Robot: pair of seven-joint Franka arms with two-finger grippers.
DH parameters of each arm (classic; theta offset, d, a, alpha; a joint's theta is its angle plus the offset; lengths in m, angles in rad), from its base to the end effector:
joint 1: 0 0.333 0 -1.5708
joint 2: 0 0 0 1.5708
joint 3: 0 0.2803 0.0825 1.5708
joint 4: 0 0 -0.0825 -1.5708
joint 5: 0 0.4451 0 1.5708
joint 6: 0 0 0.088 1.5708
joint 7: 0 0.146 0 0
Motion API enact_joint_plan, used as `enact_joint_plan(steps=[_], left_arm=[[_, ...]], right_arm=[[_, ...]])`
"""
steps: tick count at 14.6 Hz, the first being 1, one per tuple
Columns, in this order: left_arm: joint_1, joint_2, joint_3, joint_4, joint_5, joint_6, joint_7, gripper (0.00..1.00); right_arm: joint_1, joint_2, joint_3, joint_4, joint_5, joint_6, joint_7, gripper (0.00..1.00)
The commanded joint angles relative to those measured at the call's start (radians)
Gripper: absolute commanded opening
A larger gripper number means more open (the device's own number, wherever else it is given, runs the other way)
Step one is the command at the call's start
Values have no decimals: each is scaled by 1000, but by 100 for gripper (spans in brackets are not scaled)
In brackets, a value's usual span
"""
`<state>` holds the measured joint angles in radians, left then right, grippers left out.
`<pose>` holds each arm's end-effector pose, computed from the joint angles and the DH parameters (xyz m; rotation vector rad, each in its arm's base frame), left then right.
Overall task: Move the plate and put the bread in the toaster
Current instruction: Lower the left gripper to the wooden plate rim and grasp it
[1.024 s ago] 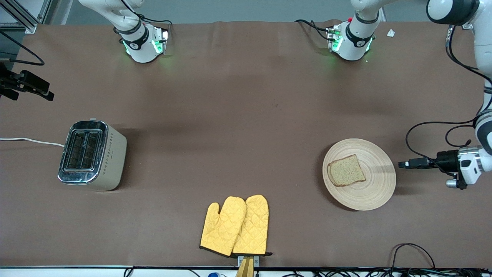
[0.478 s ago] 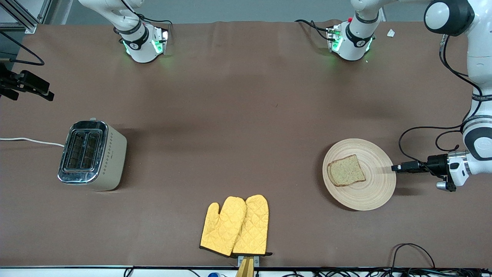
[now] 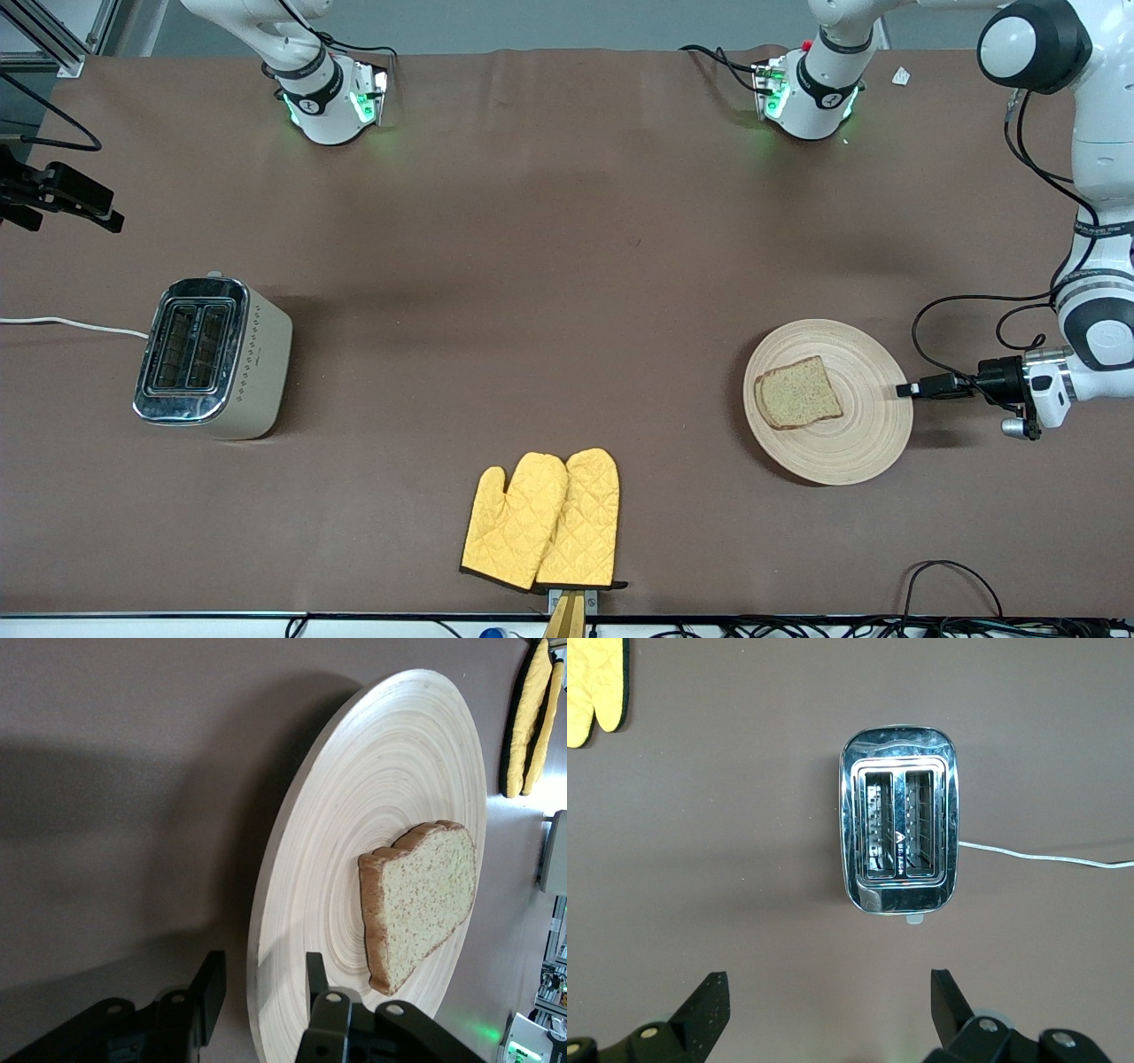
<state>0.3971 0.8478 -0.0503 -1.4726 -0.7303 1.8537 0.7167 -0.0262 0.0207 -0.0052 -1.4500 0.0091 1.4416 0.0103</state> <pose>0.6664 0.1605 0.0688 2.3317 0.0277 -0.0489 0.6064 -0.0176 0.5896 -3.1314 0.0637 0.0454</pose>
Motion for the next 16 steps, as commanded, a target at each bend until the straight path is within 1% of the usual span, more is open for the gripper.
enact_joint_plan(steps=[1,2,4,6,8,10,12,13,15,16], left_arm=[[8,16,-3,17,-30,1,17,30],[8,17,-5,18,-34,1,17,29],[8,19,-5,18,-34,1,17,22],[9,22,-5,17,-47,-1,17,17],[11,22,-3,17,-54,-2,17,9],[22,27,-5,17,-54,-7,18,1],[23,24,-10,17,-52,-22,41,1],[23,22,-11,17,-52,-51,47,0],[17,7,-23,20,-52,-102,34,0],[17,-2,-40,24,-52,-129,21,0]], right_arm=[[0,-10,-2,-9,9,-4,5,100],[-1,-10,-2,-9,9,-4,5,100],[-3,-8,-2,-10,11,-10,3,100],[2,-10,-1,-9,11,-18,3,100],[11,-10,4,-9,11,-47,3,100],[34,-10,2,-9,11,-47,19,100],[61,-7,2,-13,12,-32,20,100],[69,-4,2,-29,14,-5,31,100],[81,2,2,-84,51,60,86,100],[84,4,2,-114,74,88,112,100]])
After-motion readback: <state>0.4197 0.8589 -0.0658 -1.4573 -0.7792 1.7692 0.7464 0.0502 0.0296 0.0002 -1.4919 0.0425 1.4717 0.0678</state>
